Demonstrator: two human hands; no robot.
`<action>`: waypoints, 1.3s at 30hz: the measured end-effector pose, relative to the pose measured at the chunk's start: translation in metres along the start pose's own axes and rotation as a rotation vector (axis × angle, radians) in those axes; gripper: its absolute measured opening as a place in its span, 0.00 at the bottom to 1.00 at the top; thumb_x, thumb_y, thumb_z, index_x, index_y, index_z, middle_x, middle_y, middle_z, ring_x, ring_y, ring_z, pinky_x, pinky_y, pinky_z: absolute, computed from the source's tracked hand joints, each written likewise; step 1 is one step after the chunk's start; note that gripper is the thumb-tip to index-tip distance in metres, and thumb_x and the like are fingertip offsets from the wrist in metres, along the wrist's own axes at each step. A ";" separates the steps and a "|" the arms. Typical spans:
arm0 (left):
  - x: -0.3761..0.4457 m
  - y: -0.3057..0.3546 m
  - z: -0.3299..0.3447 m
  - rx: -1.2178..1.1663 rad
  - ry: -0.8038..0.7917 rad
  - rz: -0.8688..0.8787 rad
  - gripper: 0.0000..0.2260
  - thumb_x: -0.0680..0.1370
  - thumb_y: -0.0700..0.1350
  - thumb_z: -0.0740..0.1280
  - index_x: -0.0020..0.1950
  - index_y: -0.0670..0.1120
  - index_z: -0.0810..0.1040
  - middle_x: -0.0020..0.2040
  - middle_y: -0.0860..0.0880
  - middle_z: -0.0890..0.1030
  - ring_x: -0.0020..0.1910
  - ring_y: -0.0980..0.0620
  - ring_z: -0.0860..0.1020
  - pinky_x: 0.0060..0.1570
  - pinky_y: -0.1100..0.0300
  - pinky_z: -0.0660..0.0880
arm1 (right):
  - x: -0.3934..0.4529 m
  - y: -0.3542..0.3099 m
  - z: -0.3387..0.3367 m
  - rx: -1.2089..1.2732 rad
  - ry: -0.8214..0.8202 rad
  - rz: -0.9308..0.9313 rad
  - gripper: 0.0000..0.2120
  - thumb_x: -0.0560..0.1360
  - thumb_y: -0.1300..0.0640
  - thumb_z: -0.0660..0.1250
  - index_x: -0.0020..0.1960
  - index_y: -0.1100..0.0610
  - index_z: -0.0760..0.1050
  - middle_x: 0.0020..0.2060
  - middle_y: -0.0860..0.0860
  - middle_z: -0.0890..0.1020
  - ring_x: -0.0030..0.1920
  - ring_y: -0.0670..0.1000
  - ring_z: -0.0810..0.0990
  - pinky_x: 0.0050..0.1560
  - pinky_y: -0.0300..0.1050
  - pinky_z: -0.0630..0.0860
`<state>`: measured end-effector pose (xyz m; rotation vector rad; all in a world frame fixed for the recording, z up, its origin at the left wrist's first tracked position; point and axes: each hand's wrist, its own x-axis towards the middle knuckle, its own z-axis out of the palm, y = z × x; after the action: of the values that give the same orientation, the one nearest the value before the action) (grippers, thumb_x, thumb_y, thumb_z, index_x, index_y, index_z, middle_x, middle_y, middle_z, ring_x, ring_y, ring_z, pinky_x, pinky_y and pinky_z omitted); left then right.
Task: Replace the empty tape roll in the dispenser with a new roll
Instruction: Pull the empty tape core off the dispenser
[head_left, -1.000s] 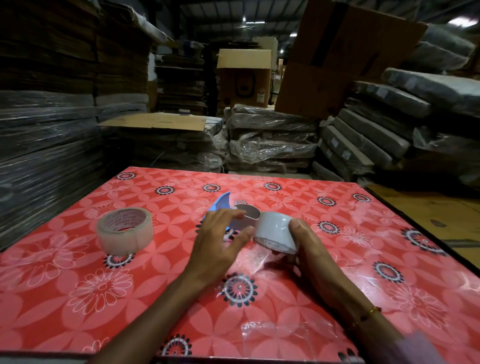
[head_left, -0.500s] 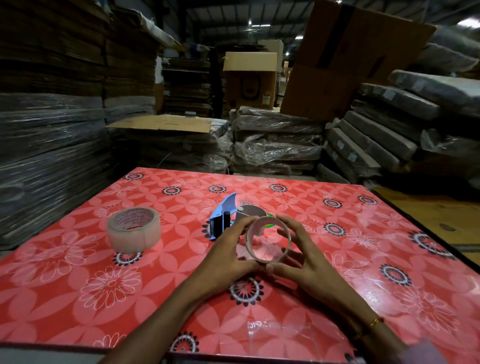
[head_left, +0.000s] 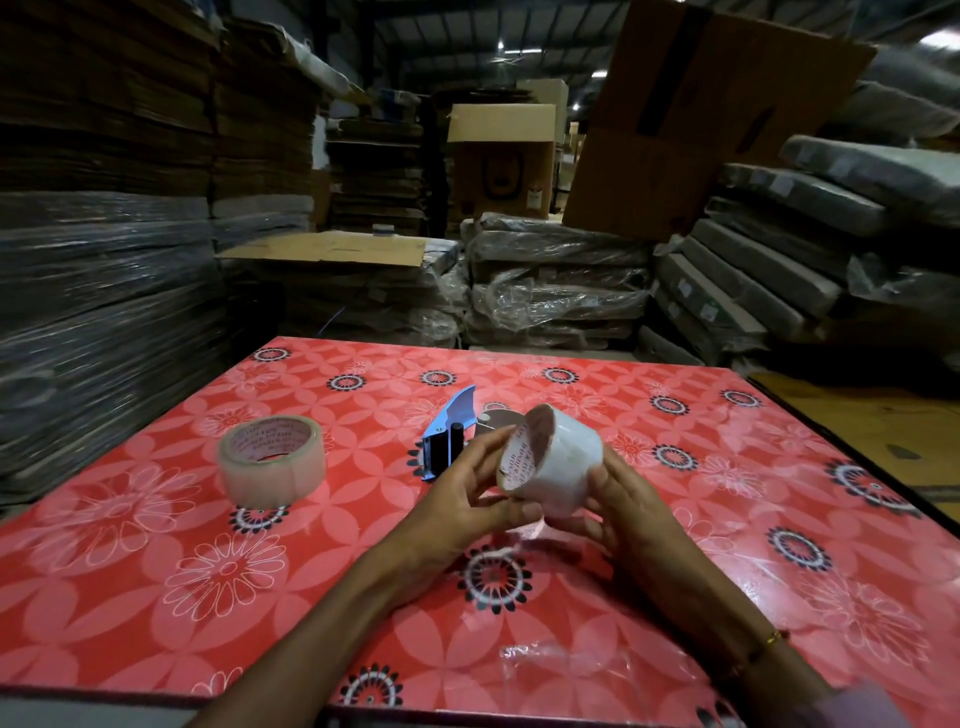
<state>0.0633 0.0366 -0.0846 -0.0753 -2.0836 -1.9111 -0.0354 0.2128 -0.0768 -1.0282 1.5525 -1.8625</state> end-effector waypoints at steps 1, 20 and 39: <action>0.000 -0.001 0.001 0.016 -0.012 -0.006 0.33 0.72 0.33 0.74 0.73 0.50 0.66 0.68 0.52 0.78 0.69 0.48 0.74 0.67 0.49 0.73 | -0.001 -0.002 0.001 0.029 -0.003 0.005 0.24 0.72 0.39 0.72 0.66 0.44 0.77 0.63 0.58 0.82 0.56 0.57 0.84 0.54 0.50 0.83; 0.002 -0.010 -0.004 0.196 0.050 -0.028 0.41 0.68 0.44 0.78 0.76 0.60 0.63 0.72 0.55 0.72 0.67 0.55 0.76 0.67 0.52 0.74 | -0.002 0.004 -0.009 -0.484 0.005 -0.088 0.48 0.69 0.66 0.77 0.77 0.40 0.56 0.73 0.38 0.68 0.70 0.38 0.72 0.69 0.42 0.73; 0.000 -0.003 -0.001 0.434 0.186 0.125 0.34 0.66 0.46 0.81 0.68 0.57 0.70 0.65 0.57 0.74 0.64 0.64 0.73 0.56 0.63 0.71 | 0.005 0.010 -0.012 -0.440 0.040 -0.134 0.39 0.67 0.66 0.79 0.72 0.54 0.66 0.68 0.48 0.78 0.71 0.46 0.75 0.75 0.49 0.68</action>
<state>0.0630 0.0358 -0.0880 0.0651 -2.2513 -1.3080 -0.0484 0.2138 -0.0863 -1.3173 2.0169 -1.6683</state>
